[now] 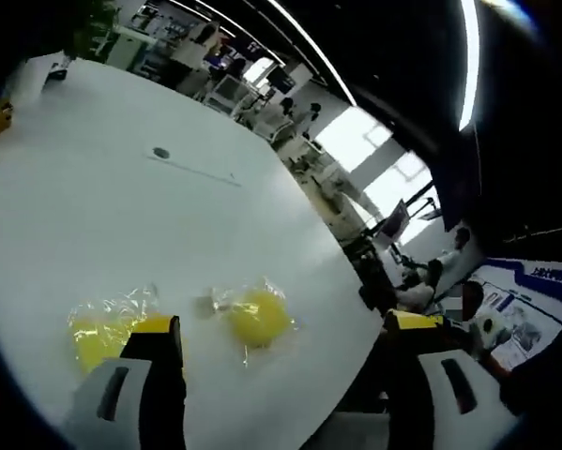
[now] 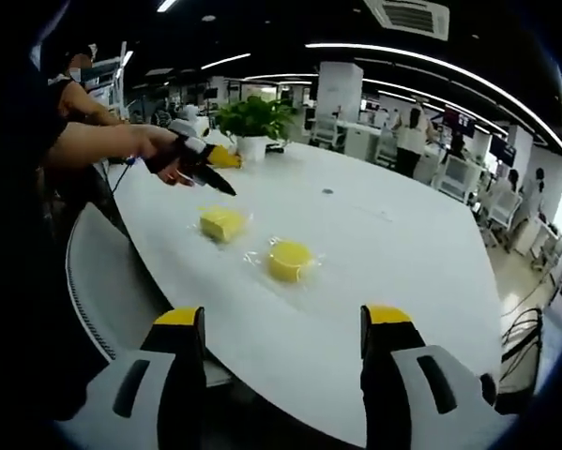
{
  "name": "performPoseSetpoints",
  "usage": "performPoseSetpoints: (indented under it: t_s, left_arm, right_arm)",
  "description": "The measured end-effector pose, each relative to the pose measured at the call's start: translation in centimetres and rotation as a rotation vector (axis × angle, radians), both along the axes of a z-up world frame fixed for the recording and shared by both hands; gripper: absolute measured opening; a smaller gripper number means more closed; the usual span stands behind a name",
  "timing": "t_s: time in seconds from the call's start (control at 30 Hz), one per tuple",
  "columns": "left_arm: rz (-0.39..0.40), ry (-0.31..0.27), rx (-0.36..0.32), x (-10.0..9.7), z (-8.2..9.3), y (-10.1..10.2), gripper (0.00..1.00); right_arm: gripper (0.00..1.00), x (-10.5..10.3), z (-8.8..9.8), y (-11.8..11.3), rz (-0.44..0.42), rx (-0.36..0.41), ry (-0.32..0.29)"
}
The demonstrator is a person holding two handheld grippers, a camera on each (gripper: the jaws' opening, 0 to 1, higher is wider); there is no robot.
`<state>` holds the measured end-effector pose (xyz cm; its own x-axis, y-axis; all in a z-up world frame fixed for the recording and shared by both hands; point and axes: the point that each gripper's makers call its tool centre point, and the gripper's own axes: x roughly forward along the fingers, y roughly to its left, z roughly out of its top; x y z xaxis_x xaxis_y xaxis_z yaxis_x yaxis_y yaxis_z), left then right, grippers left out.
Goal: Compare the silicone blocks by pressing each to a similar depth, holding the contact briefly, and releasing to observe deformation and rebound differences across the visible hardness samples.
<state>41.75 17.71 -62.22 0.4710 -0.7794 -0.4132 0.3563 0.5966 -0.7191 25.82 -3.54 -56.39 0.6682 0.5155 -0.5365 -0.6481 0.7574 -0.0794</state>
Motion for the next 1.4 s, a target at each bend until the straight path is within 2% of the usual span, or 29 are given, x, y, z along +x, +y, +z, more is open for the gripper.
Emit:
performPoseSetpoints:
  t_s: [0.07, 0.1, 0.13, 0.17, 0.23, 0.3, 0.4, 0.63, 0.77, 0.8, 0.87, 0.93, 1.03, 1.07, 1.17, 1.3, 1.4]
  left_arm:
    - [0.010, 0.041, -0.008, 0.1, -0.9, -0.7, 0.79]
    - [0.009, 0.014, -0.012, 0.5, -1.1, -1.4, 0.80]
    - [0.003, 0.013, -0.006, 0.6, -1.5, -1.8, 0.81]
    - [0.003, 0.031, 0.022, 0.7, -2.4, -2.2, 0.81]
    - [0.002, 0.031, 0.065, 1.0, -3.7, -2.7, 0.80]
    - [0.021, 0.033, 0.076, 1.3, -4.7, -3.2, 0.83]
    - [0.037, 0.055, 0.077, 1.7, -5.7, -3.6, 0.83]
    - [0.089, 0.121, 0.067, 2.6, -7.9, -3.8, 0.78]
    - [0.141, 0.161, 0.019, 3.5, -8.5, -3.9, 0.72]
    - [0.172, 0.188, 0.004, 3.7, -8.7, -3.9, 0.70]
    - [0.231, 0.197, -0.054, 4.7, -8.5, -4.2, 0.67]
    - [0.257, 0.216, -0.084, 5.2, -8.6, -4.2, 0.64]
    - [0.259, 0.222, -0.094, 5.7, -9.2, -4.4, 0.54]
    - [0.257, 0.248, -0.106, 5.5, -9.3, -4.7, 0.51]
    - [0.248, 0.274, -0.149, 5.1, -9.5, -5.6, 0.45]
    - [0.272, 0.279, -0.169, 5.1, -9.8, -5.5, 0.39]
    - [0.283, 0.298, -0.172, 5.1, -10.5, -5.5, 0.29]
  right_arm:
    - [0.61, 0.0, 0.0, -0.4, -0.010, 0.003, -0.002]
    - [0.60, -0.1, 0.0, -0.6, -0.012, 0.000, -0.002]
    - [0.59, -0.1, -0.1, -0.9, -0.016, -0.006, -0.005]
    - [0.57, -0.2, -0.2, -1.0, -0.016, -0.012, -0.005]
    - [0.57, -0.4, -0.3, -1.3, -0.022, -0.020, -0.007]
    - [0.58, -0.5, -0.3, -1.4, -0.027, -0.016, -0.005]
    - [0.60, -0.3, -0.2, -1.9, -0.046, -0.017, -0.013]
    - [0.57, 0.0, -0.4, -2.7, -0.062, -0.017, -0.009]
    - [0.57, 0.2, -0.8, -2.9, -0.069, -0.022, -0.004]
    - [0.58, 0.2, -0.9, -3.0, -0.072, -0.022, -0.004]
    - [0.58, 0.5, -1.0, -3.2, -0.077, -0.023, -0.002]
    - [0.57, 0.7, -1.1, -3.4, -0.079, -0.019, 0.002]
    - [0.57, 1.3, -1.0, -3.5, -0.082, -0.020, -0.001]
    - [0.57, 1.6, -1.0, -3.5, -0.084, -0.019, -0.003]
    - [0.56, 2.2, -1.1, -3.8, -0.090, -0.010, -0.001]
    - [0.54, 2.5, -1.6, -3.8, -0.092, -0.012, 0.012]
    - [0.53, 2.6, -1.9, -3.6, -0.086, -0.016, 0.019]
